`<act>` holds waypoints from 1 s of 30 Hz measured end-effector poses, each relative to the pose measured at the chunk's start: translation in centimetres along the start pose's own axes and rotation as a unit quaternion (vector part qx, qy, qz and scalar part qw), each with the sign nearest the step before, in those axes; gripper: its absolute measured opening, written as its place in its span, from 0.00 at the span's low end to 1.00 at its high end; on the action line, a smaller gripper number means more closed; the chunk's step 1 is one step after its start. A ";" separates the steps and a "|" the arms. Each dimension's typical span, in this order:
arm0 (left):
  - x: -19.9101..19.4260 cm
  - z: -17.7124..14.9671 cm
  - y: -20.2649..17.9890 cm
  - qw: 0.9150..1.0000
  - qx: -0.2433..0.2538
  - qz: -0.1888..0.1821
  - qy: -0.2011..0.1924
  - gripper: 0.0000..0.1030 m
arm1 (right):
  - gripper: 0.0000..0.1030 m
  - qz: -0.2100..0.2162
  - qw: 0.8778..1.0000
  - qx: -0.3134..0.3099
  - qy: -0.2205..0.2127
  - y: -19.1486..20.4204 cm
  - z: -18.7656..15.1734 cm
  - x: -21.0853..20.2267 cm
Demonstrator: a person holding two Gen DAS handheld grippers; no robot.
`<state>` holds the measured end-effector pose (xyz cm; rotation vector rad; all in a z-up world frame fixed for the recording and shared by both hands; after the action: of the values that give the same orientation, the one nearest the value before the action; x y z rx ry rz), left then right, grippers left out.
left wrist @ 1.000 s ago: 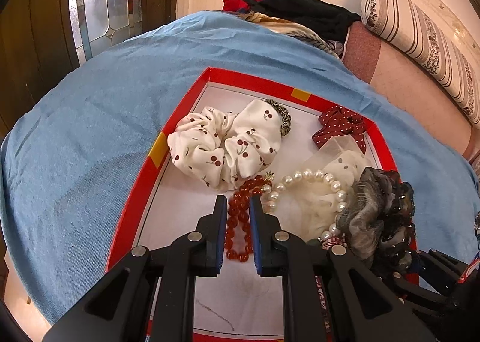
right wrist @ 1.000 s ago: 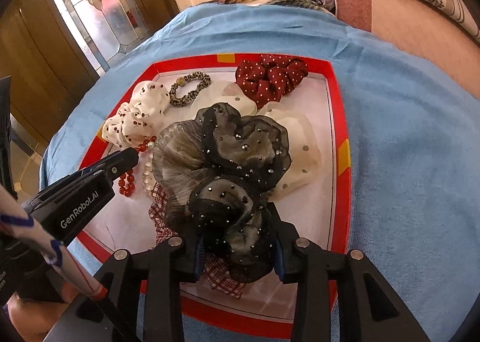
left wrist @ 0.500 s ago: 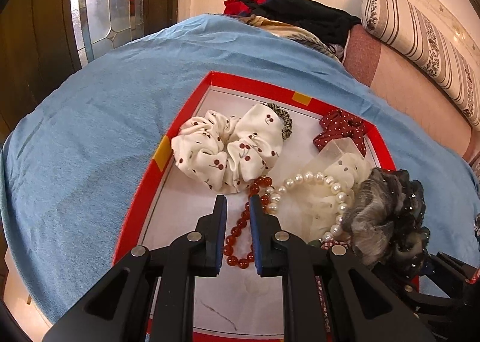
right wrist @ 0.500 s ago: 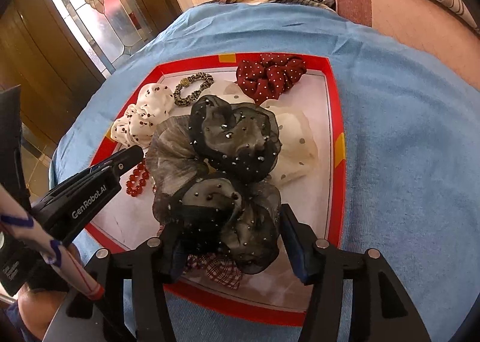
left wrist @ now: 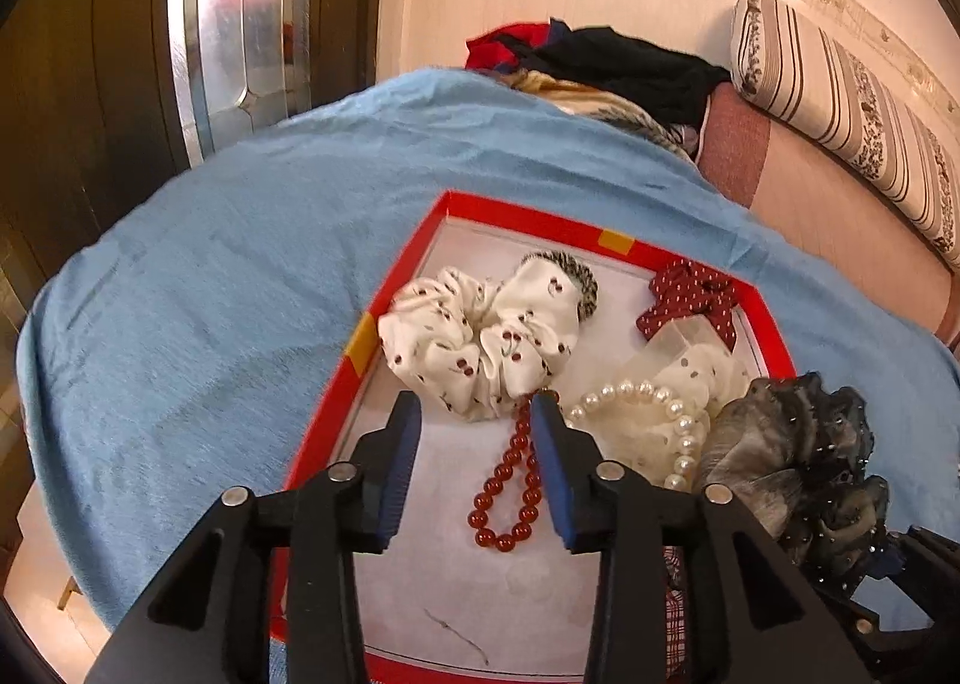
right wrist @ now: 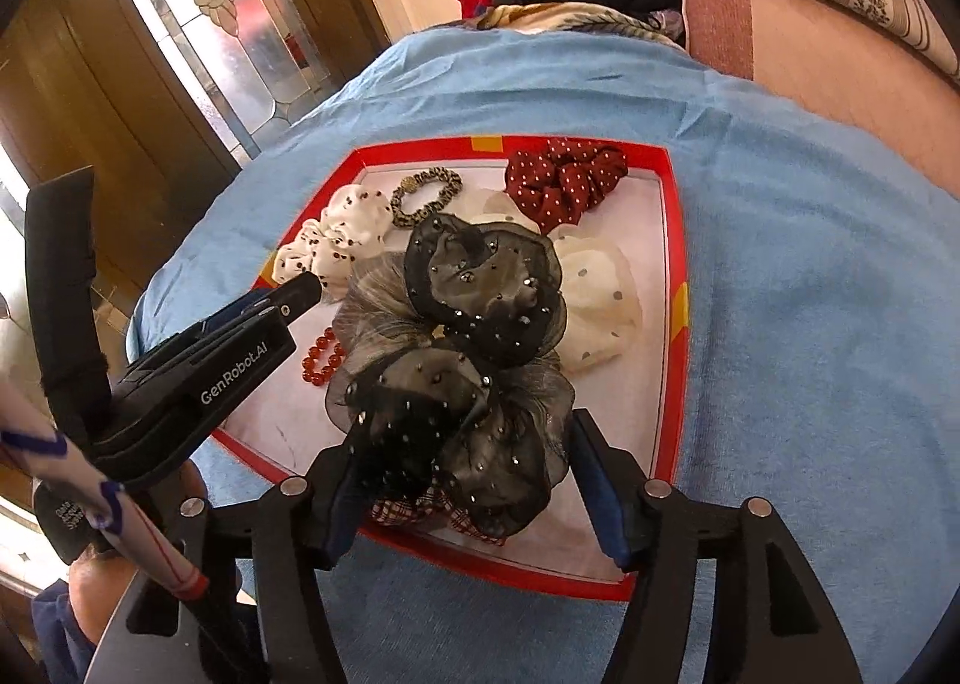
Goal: Organize jewelry
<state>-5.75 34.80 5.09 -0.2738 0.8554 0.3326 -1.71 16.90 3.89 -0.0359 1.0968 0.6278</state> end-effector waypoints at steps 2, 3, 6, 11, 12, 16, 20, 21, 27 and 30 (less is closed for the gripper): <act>-0.4 0.0 -0.1 1.000 0.002 0.006 -0.011 0.39 | 0.70 0.001 1.000 -0.001 -0.002 0.0 -0.1 -0.3; -0.6 0.0 -0.2 1.000 0.004 0.009 -0.015 0.40 | 0.70 0.002 1.000 -0.001 -0.004 -0.1 -0.1 -0.5; -0.9 0.1 -0.5 1.000 0.009 0.014 -0.023 0.41 | 0.71 0.004 1.000 0.001 -0.007 -0.2 -0.2 -0.8; -1.2 0.2 -0.7 0.999 0.013 0.021 -0.033 0.43 | 0.71 0.010 1.000 0.004 -0.011 -0.3 -0.2 -1.2; -1.3 0.2 -0.7 0.999 0.014 0.023 -0.035 0.43 | 0.72 0.012 1.000 0.004 -0.012 -0.2 -0.2 -1.3; -1.5 0.3 -0.7 0.999 0.015 0.028 -0.043 0.46 | 0.73 0.013 1.000 -0.002 -0.016 0.0 -0.3 -1.8; -1.8 0.3 -0.6 0.998 0.016 0.034 -0.049 0.48 | 0.74 0.023 1.000 -0.001 -0.015 0.0 -0.7 -2.5; -1.8 0.3 -0.7 0.998 0.015 0.036 -0.051 0.49 | 0.75 0.024 1.000 -0.001 -0.016 0.0 -0.8 -2.7; -2.0 0.3 -0.7 0.997 0.017 0.042 -0.058 0.53 | 0.75 0.032 0.999 0.001 -0.025 -0.2 -1.4 -4.1; -2.2 0.3 -0.8 0.997 0.019 0.047 -0.062 0.57 | 0.75 0.034 0.999 0.002 -0.032 -0.3 -1.8 -4.9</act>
<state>-6.60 33.79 7.01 -0.1763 0.7529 0.4165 -4.54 13.84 7.09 0.0244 1.0407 0.6829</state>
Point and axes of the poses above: each gripper's, at about its wrist camera, not at the fingertips, and x roughly the way its jaws point, y to its left, z to its top, the point moved 2 cm from there along x, roughly the way its jaws point, and after that the axes turned 7 degrees about y, right-handed, at the moved point
